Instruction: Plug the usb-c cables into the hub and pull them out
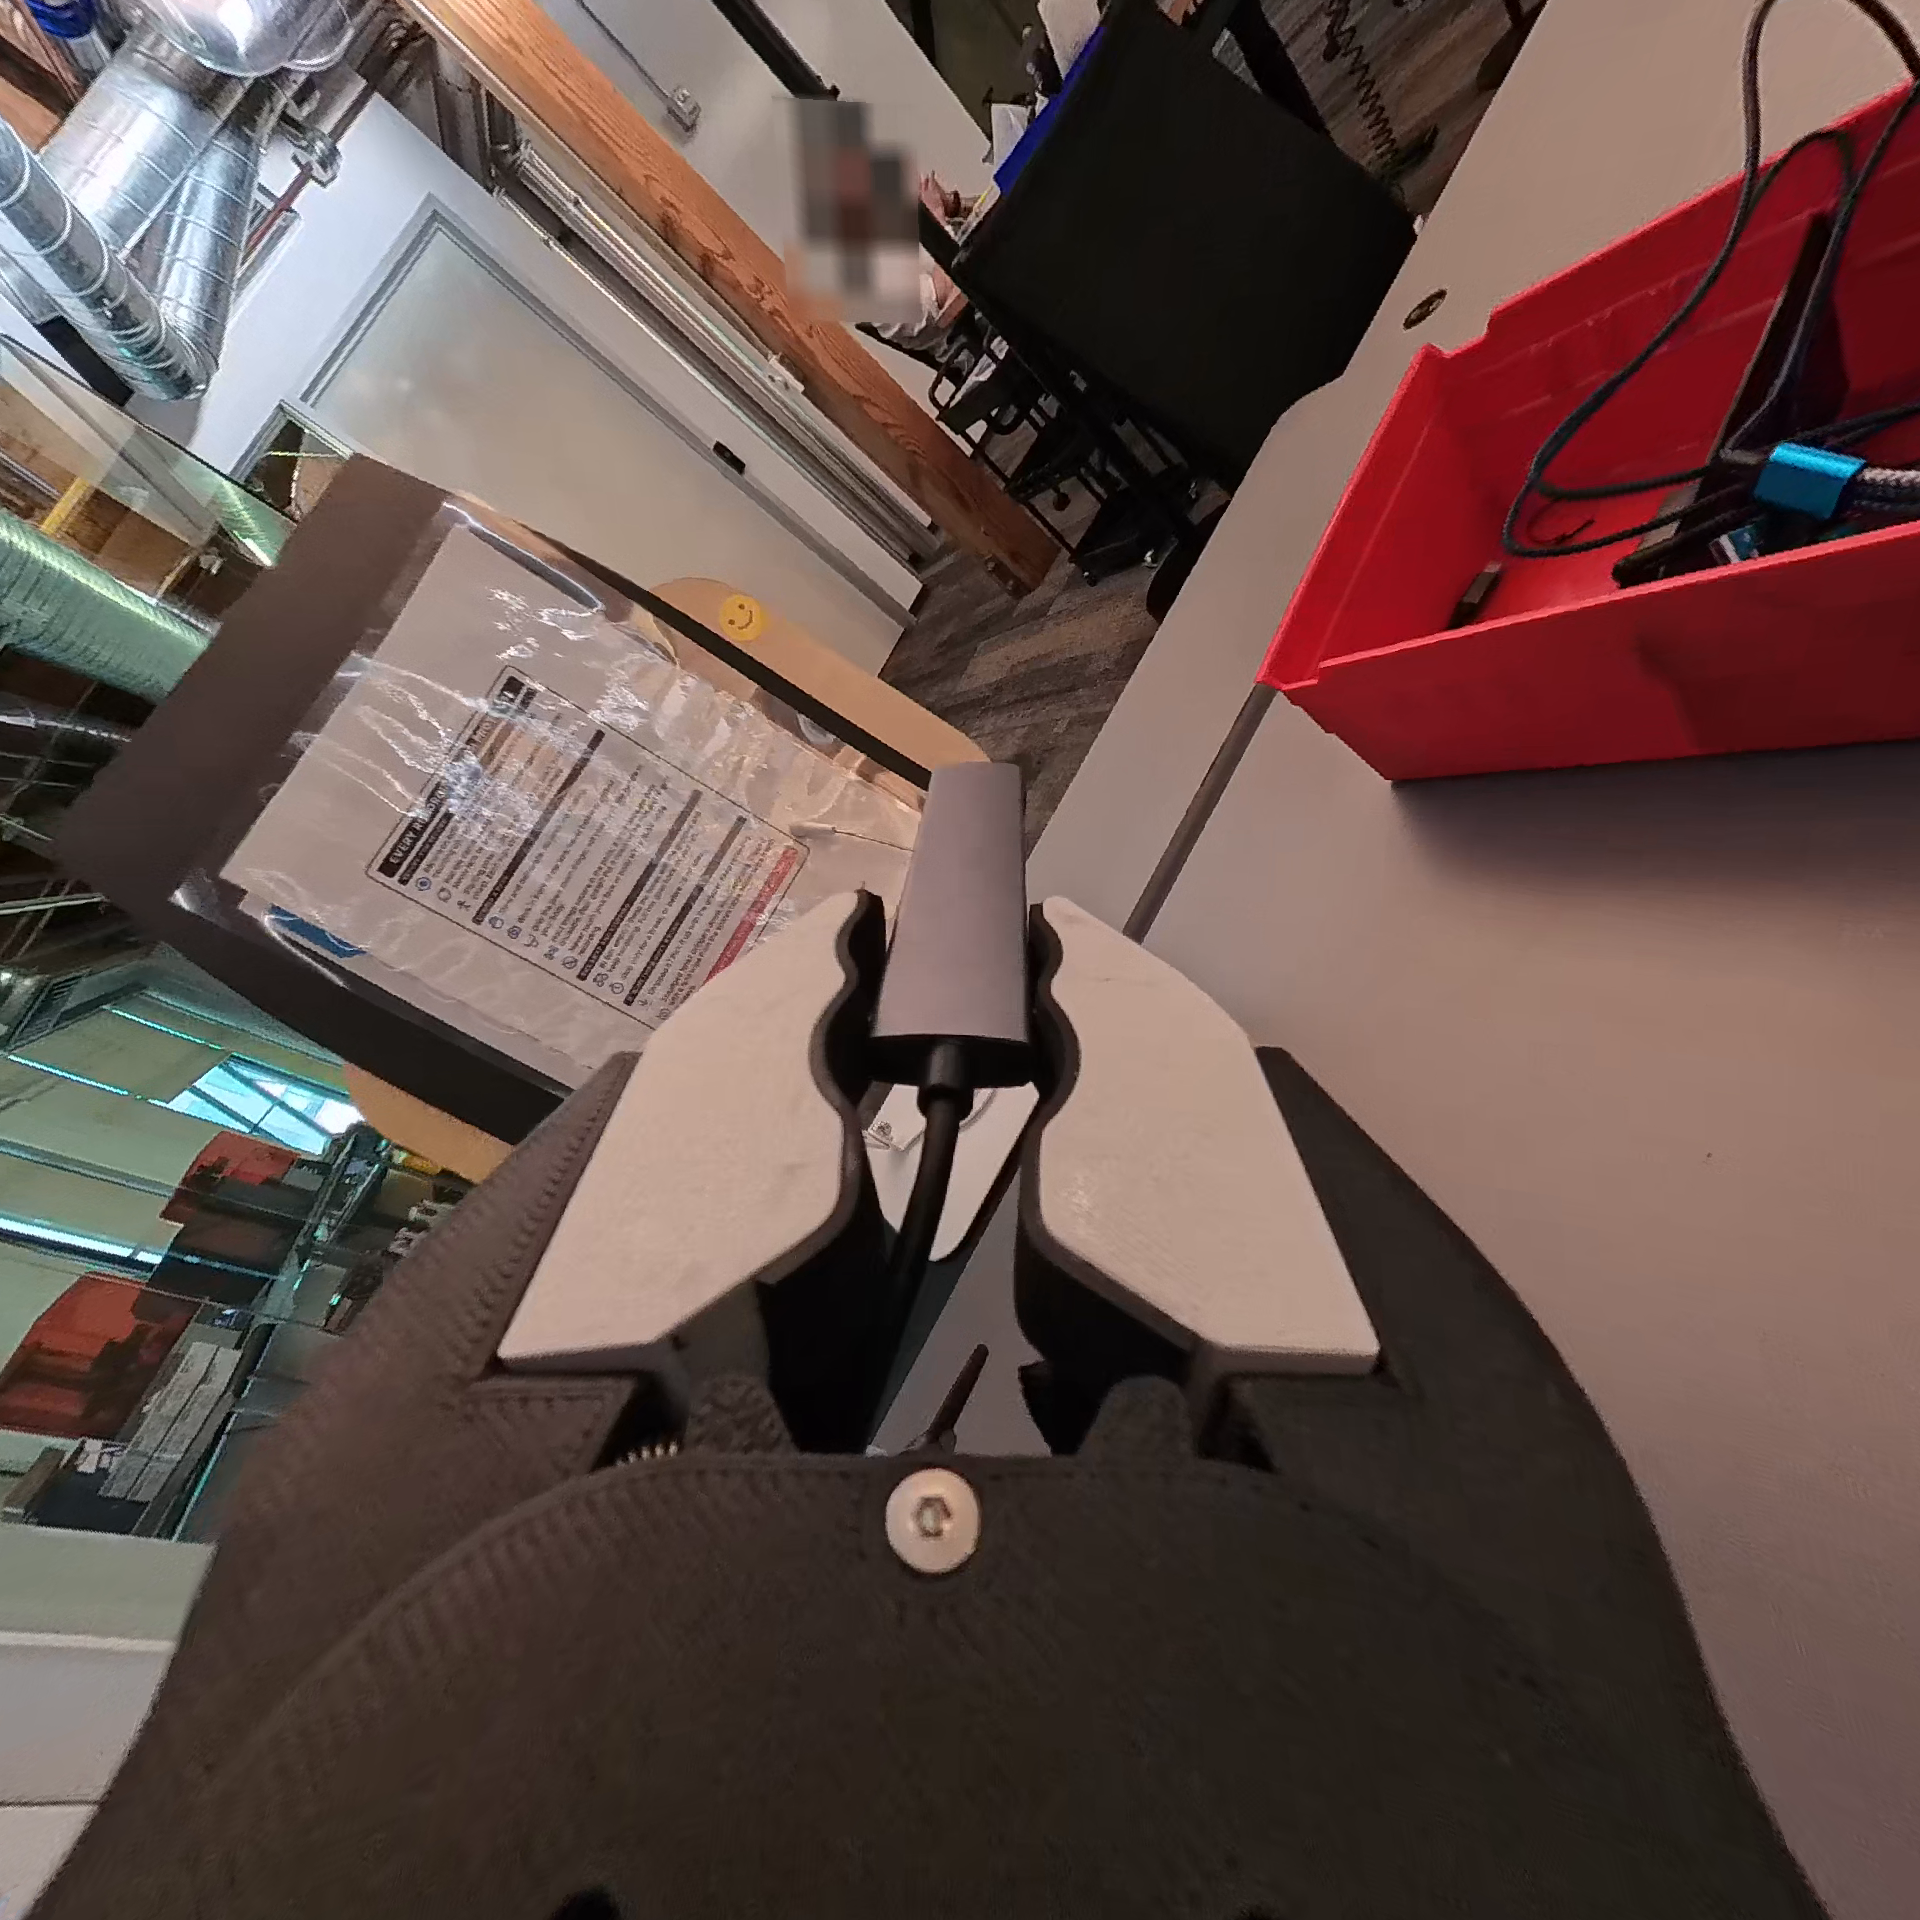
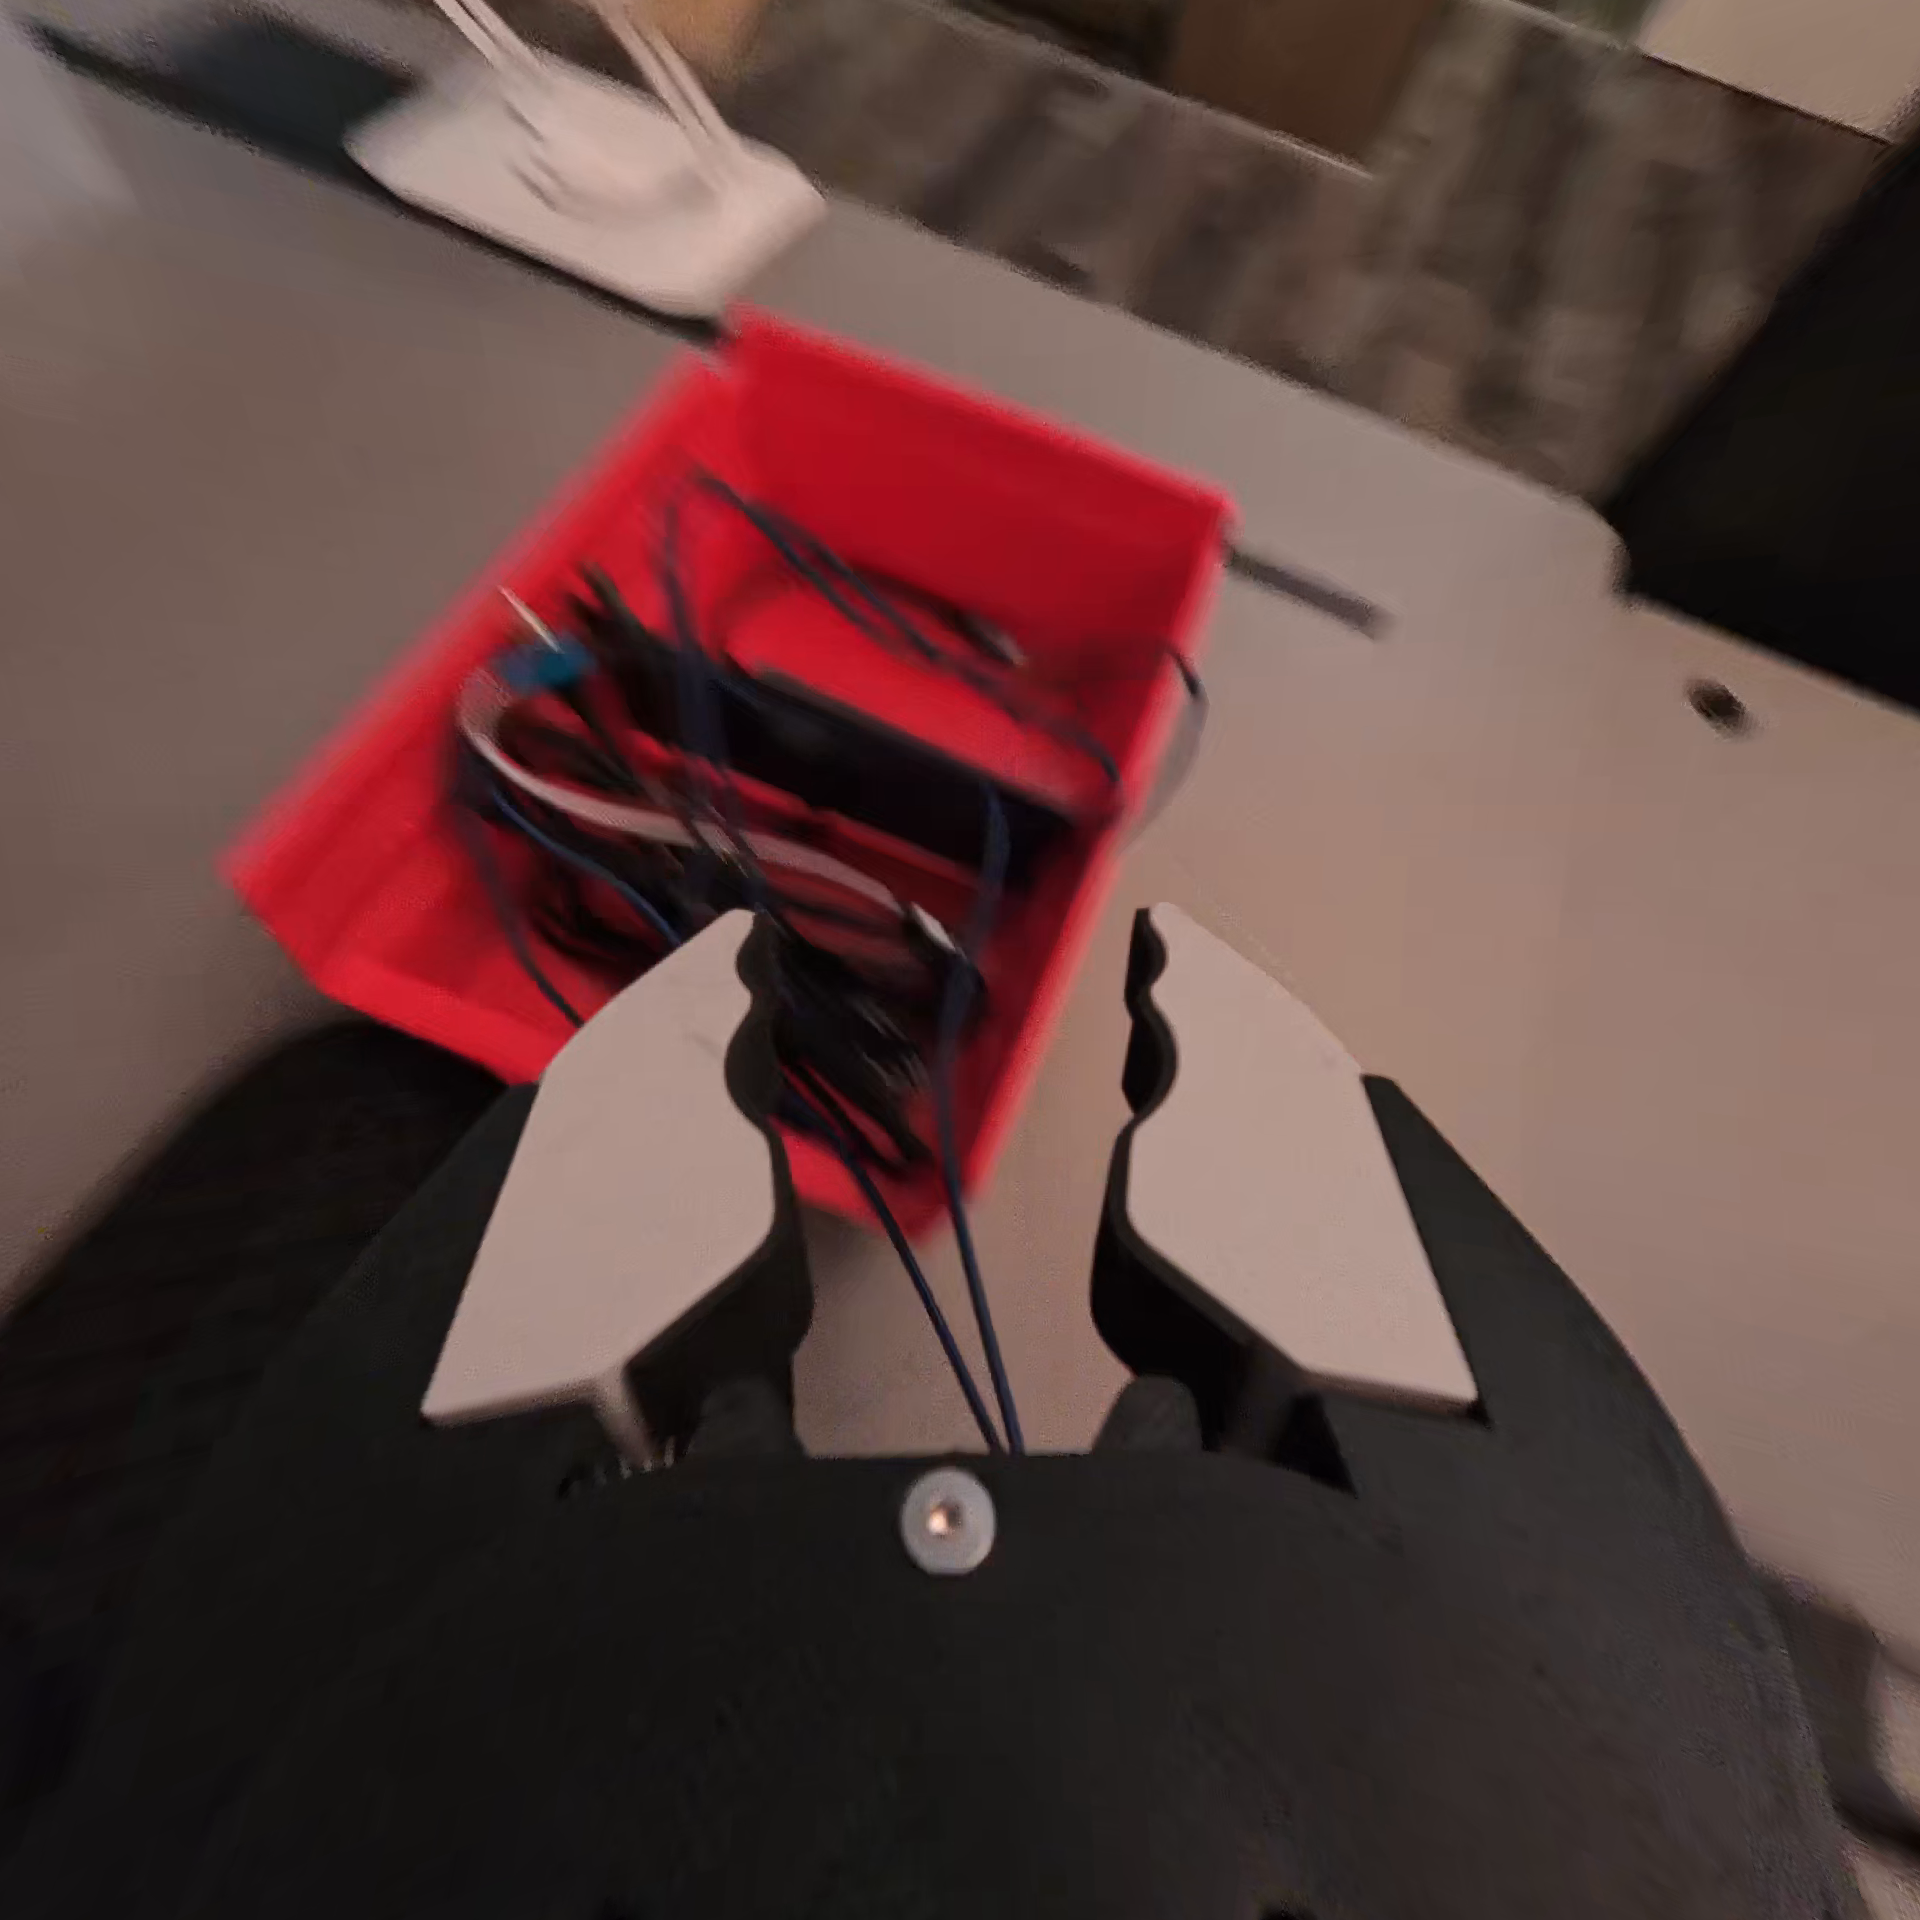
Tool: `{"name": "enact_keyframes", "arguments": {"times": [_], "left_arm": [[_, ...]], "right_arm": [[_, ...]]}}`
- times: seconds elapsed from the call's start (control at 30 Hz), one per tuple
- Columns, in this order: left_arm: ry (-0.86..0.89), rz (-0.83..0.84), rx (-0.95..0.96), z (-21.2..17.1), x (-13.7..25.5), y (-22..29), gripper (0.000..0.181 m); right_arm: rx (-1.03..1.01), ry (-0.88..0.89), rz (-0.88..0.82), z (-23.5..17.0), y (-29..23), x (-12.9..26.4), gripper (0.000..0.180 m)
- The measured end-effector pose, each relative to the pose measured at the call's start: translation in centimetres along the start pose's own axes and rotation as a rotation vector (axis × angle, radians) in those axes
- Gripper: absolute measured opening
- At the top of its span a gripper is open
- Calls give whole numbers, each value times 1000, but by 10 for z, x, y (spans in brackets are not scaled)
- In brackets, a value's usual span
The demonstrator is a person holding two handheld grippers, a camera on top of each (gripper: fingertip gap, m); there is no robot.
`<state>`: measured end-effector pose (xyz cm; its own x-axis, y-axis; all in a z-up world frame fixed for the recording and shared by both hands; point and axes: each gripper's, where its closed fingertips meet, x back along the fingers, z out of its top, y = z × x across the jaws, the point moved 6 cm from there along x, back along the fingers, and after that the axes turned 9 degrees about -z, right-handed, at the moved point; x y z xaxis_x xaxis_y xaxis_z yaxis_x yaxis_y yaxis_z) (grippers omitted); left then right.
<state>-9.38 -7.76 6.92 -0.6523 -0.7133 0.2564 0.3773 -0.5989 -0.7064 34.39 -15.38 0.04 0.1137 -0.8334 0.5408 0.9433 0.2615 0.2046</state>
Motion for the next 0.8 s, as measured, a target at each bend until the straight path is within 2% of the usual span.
{"name": "enact_keyframes", "arguments": {"times": [0.07,0.17,0.23,0.27,0.3,0.37,0.47,0.53,0.6,0.67,0.8], "left_arm": [[18,0,18,1,4,-3,26],[35,-3,43,2,8,-8,26],[38,-2,52,1,9,-9,26],[38,-3,56,1,10,-10,26],[38,-5,58,1,9,-10,26],[33,-10,60,0,8,-9,25],[28,-17,54,0,6,-6,26],[24,-21,47,1,4,-4,26],[22,-26,41,1,3,-2,26],[20,-33,37,2,1,1,25],[16,-48,28,4,-1,6,26]], "right_arm": [[-31,-110,-105,-54,10,6,65],[-227,-166,-129,-112,14,7,63],[-315,-152,-87,-129,8,6,50],[-322,-144,-60,-133,5,7,27],[-302,-123,-38,-133,4,8,0],[-262,-49,-86,-119,6,13,0],[-95,47,-100,-73,-3,23,0],[75,-39,-140,-49,-6,23,0],[291,-222,-114,-35,-15,12,0],[492,-327,-83,-20,-24,-6,0],[583,-507,98,-7,-49,-58,0]]}}
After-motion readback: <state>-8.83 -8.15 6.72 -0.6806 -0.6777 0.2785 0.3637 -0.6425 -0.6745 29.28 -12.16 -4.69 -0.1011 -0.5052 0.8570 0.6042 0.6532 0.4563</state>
